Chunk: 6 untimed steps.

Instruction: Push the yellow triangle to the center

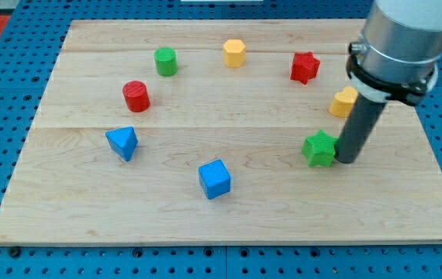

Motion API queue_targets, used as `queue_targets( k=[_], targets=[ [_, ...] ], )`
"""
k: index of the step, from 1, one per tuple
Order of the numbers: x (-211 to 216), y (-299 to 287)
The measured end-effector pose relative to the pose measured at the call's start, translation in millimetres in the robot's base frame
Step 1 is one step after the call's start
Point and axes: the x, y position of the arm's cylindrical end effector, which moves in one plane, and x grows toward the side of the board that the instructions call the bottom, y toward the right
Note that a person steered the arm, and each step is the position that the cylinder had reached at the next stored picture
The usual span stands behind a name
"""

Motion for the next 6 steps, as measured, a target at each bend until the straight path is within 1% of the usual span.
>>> queue_targets(
  k=[1,2,3,4,5,6],
  targets=[
    [-11,76],
    [-43,90],
    [-62,78],
    [-75,86],
    [-85,59],
    [-84,33]
  ],
)
